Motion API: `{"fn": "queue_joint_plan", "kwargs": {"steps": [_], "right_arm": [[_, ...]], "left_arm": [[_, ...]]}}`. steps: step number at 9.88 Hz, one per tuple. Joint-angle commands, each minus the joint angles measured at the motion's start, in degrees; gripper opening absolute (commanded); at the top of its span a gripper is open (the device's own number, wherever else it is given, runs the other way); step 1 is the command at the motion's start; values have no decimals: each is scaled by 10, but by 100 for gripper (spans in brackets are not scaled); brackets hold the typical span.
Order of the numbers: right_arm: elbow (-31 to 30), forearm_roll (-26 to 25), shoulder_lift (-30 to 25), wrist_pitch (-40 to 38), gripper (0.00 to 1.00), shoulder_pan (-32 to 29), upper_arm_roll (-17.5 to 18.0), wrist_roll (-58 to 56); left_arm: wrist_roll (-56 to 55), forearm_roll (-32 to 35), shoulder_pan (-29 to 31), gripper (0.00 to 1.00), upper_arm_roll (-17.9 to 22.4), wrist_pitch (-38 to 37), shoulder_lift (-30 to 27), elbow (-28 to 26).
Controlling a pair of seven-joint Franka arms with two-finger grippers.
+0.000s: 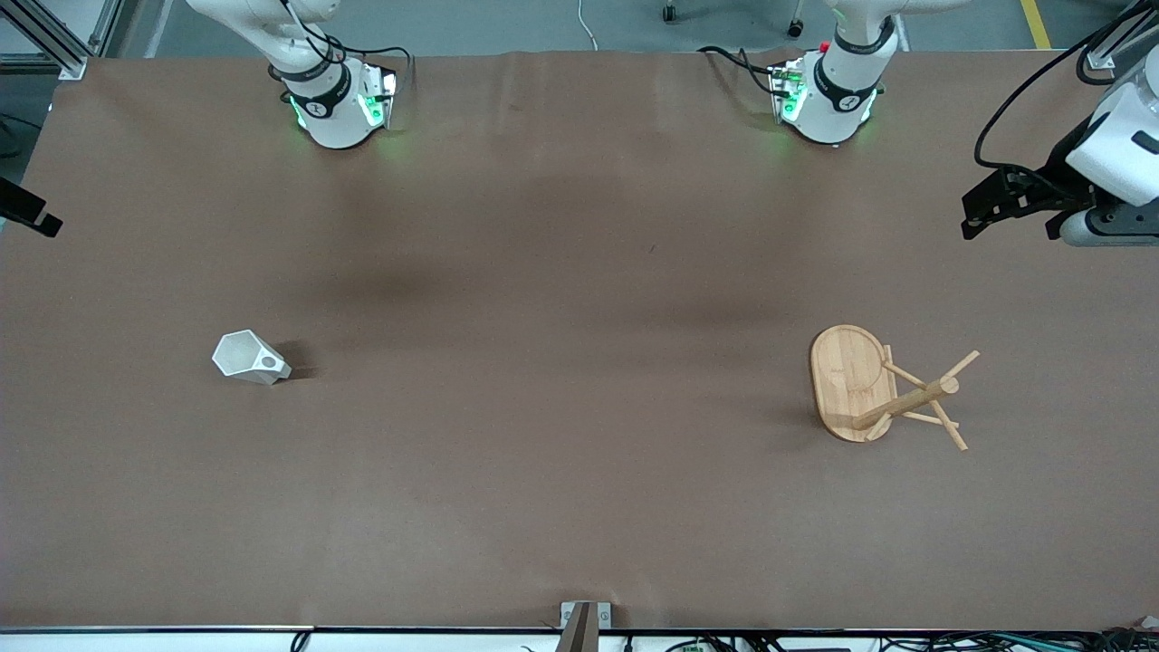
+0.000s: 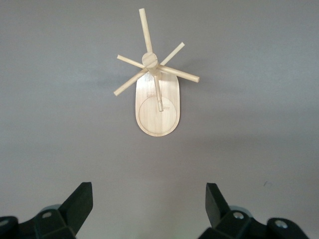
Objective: Hang cup on rack
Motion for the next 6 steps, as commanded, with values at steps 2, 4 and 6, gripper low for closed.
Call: {"fn": "queue_joint_plan", "kwargs": {"steps": [2,4,6], "right_arm": [[-7,-8,-5,-1,100,5,-2,-4],[-7,-8,-4,-1,100,5,-2,-4],[-7,-8,-5,-1,100,5,-2,-4]], "left_arm": [[5,2,1,100,-1,-22,14,12],[6,2,0,100,-2,-22,31,30],[-3,1,3,100,-2,-21,35,31]]}}
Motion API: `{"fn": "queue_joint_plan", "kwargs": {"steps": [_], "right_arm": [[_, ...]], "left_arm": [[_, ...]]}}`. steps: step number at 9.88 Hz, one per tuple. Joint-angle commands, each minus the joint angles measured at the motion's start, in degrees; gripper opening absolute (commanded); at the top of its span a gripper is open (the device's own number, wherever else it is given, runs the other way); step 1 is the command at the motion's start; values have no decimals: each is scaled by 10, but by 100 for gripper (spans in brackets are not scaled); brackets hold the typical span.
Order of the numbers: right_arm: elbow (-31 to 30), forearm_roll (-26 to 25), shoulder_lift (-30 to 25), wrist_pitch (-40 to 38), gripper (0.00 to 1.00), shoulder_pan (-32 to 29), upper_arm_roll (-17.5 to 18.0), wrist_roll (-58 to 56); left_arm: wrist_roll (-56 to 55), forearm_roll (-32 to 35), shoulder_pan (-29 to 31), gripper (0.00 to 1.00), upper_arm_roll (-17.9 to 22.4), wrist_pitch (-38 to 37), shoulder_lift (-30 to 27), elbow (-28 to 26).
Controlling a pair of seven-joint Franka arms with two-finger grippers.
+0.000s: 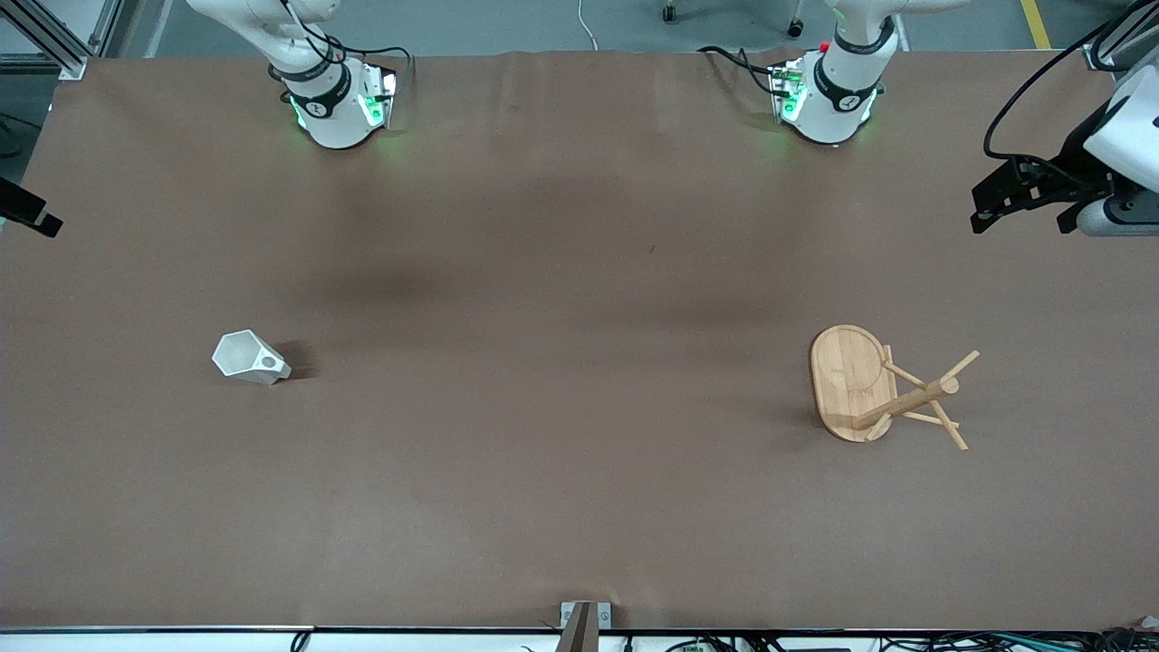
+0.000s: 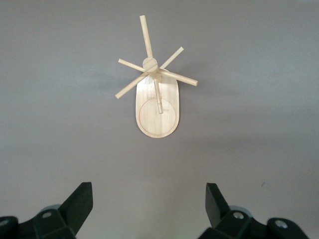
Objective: Hang cup on rack
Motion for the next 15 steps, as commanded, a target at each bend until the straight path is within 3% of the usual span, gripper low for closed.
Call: {"fn": "queue_joint_plan", "kwargs": {"steps": [1,4,9,15], "right_arm": [[-7,-8,-4,-1,100,5,-2,-4],[-7,-8,-4,0,100,6,-2,-4],[-99,-1,-4,72,100,4,-3,-5],[-374,-1,27,435,100,-1,-5,-56]], "left_arm": [[-1,1,3,100,0,-12,25,9],[9,1,3,100,1,-14,25,10],[8,-6,1,100,0,-12,55,16],[8,-1,2,100,2,-10,78,55]]}}
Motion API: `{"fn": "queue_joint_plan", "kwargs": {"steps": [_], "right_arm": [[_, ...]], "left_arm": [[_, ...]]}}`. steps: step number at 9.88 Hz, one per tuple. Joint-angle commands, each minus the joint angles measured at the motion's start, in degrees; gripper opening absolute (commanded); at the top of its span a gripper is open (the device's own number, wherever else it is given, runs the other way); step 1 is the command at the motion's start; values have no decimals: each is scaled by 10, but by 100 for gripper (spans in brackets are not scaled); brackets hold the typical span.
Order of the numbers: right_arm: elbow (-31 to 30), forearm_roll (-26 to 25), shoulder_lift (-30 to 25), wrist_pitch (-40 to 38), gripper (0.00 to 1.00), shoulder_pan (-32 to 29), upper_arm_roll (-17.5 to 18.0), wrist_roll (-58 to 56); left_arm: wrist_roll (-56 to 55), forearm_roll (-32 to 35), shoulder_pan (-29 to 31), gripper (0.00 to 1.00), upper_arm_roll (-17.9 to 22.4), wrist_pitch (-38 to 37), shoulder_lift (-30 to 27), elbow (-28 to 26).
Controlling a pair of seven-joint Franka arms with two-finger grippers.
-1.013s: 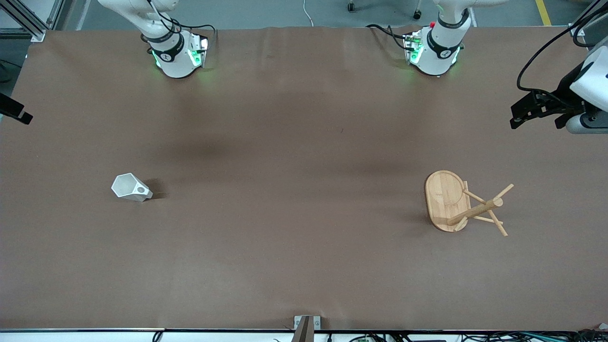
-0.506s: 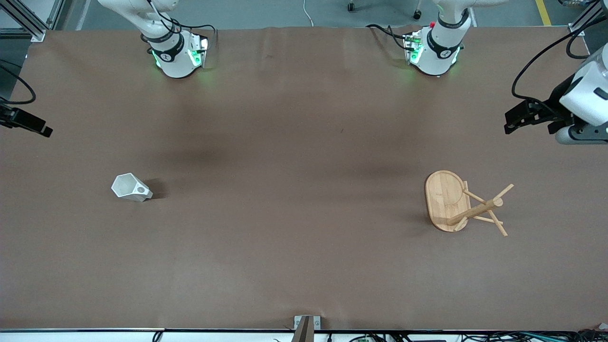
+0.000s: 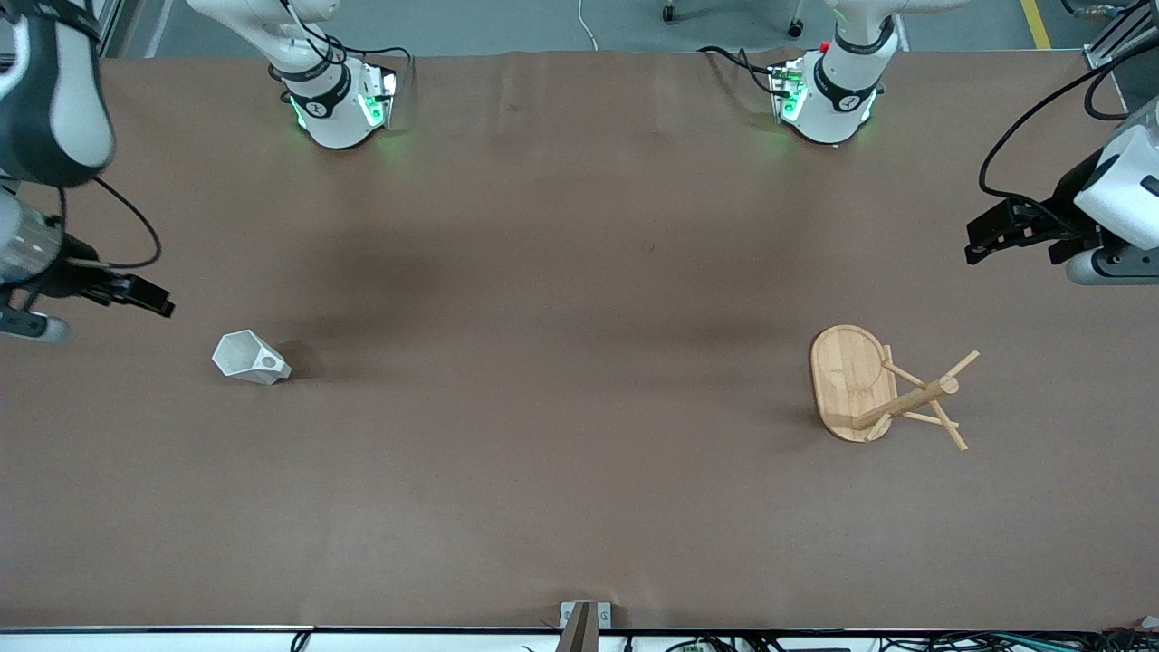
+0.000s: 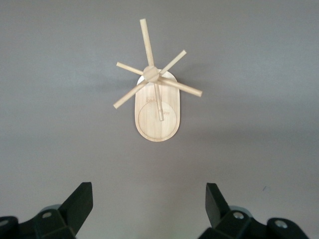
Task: Hang cup on rack
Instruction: 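Lower the right gripper onto the white cup and close it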
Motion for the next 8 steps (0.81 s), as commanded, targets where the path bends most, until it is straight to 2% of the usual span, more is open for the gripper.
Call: {"fn": "queue_joint_plan", "kwargs": {"steps": [1,2,5,8], "right_arm": [[-94,0,22,142,100,-14,-2,-14],[-116,0,46,200,100,-18,-2,-14],[-123,0,122,297,99,-20,-1,-12],[-131,0,142,305,79,-21,1,-12]], "left_arm": [[7,-1,1,100,0,-5,22,11],[7,-1,1,100,0,-5,23,11],[7,-1,1,100,0,-3,31,19],[7,-1,2,100,2,0,36,28]]}}
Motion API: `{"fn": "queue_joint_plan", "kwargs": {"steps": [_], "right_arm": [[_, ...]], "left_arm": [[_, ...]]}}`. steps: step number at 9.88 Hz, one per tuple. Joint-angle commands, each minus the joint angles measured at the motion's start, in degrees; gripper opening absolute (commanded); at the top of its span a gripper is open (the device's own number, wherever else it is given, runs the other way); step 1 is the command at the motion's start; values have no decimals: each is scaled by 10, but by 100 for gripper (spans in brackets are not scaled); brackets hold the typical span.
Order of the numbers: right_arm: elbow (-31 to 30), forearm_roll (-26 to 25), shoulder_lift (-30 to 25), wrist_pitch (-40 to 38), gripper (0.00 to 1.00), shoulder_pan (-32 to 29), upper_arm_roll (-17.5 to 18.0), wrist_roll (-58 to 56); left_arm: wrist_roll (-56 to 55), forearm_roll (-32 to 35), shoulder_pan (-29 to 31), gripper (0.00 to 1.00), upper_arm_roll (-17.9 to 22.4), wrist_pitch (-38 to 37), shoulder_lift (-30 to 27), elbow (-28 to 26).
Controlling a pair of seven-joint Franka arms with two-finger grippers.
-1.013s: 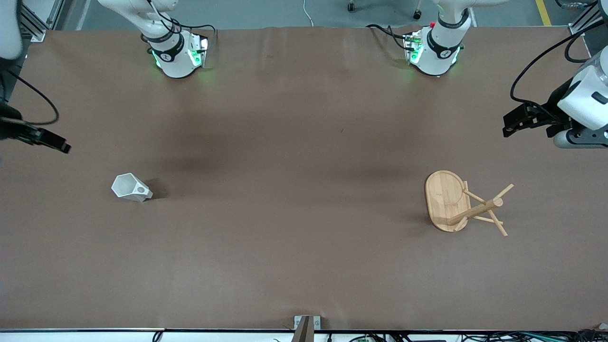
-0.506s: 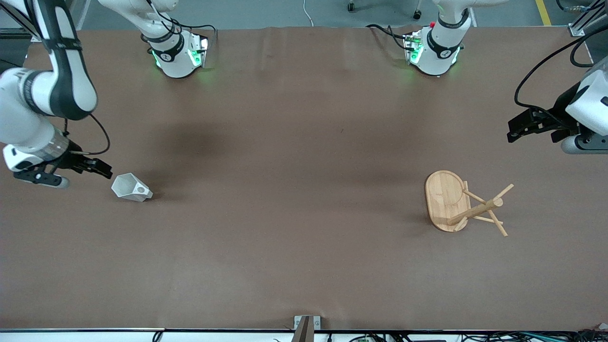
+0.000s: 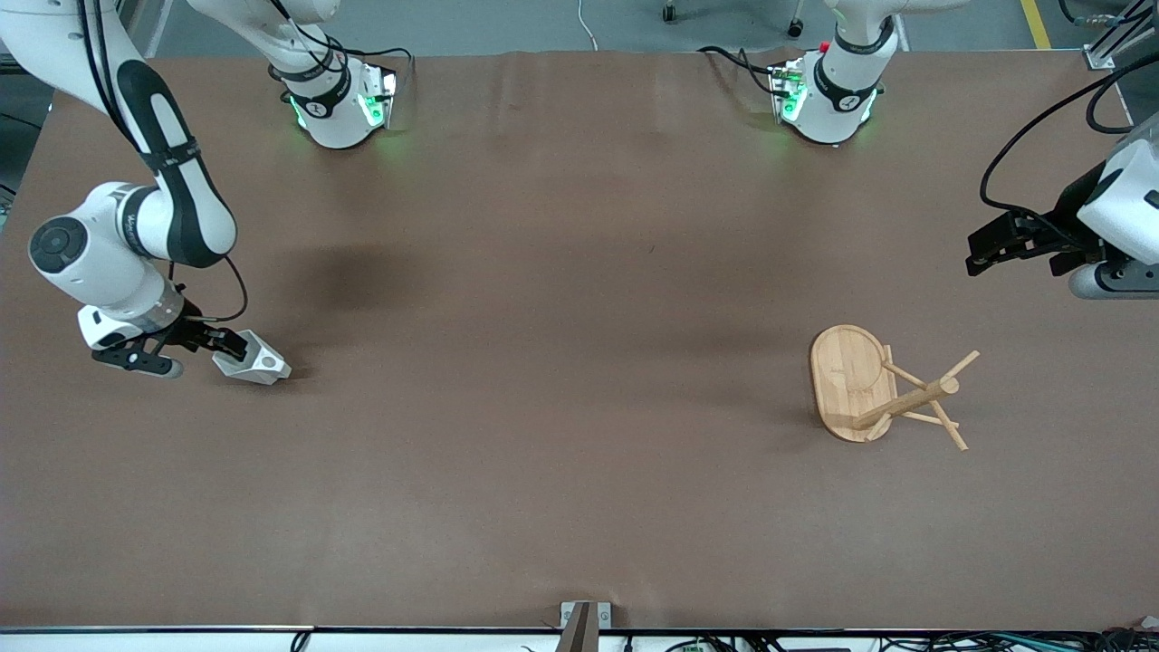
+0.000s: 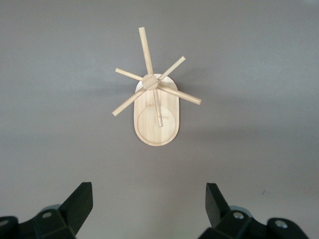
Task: Hang cup on rack
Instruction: 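Lower the right gripper onto the white cup and close it, then lift the white cup with the right gripper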
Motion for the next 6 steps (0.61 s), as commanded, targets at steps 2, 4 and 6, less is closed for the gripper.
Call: {"fn": "queue_joint_plan", "kwargs": {"steps": [2,4,6], "right_arm": [[-11,14,-4,10,51,-7,6,-4],[-9,37,-4,10,15,-6,6,-2],[-9,55,0,10,1,-5,6,-8]], "left_arm": [[7,0,4,100,3,0,19,8],[7,4,6,100,4,0,19,8],[8,9,16,100,3,0,19,8]]}}
